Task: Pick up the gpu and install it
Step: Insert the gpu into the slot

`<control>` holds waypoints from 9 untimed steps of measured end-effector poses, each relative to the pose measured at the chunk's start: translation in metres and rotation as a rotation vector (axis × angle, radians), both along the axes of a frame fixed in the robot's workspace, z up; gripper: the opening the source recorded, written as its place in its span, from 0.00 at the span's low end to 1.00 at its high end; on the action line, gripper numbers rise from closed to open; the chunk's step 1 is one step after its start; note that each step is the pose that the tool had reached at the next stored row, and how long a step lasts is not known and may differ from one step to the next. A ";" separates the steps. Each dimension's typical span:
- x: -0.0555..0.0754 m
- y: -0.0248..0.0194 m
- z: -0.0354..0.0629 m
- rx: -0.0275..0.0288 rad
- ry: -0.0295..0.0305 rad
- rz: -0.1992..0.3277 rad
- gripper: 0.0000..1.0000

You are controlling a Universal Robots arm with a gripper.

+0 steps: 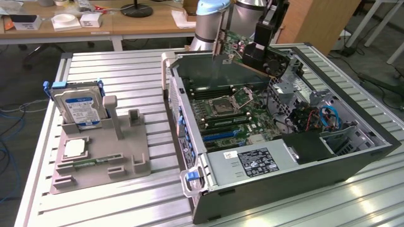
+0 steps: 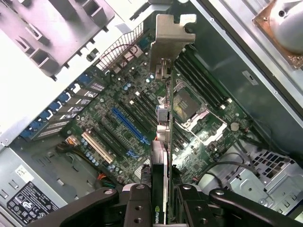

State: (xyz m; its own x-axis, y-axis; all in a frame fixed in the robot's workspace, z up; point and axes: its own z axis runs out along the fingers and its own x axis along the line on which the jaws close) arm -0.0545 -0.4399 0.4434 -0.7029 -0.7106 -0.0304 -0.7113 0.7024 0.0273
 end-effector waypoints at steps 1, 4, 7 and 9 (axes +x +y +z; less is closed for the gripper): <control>0.000 0.0000 0.0000 0.0007 0.0000 0.005 0.26; 0.000 0.0000 0.0000 0.0024 0.0000 0.021 0.26; 0.000 0.0000 0.0000 0.0038 0.0000 0.035 0.26; 0.000 0.0000 0.0000 0.0043 0.0000 0.046 0.26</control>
State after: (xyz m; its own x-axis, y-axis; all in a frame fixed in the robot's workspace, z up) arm -0.0545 -0.4399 0.4434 -0.6695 -0.7420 -0.0336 -0.7428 0.6688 0.0303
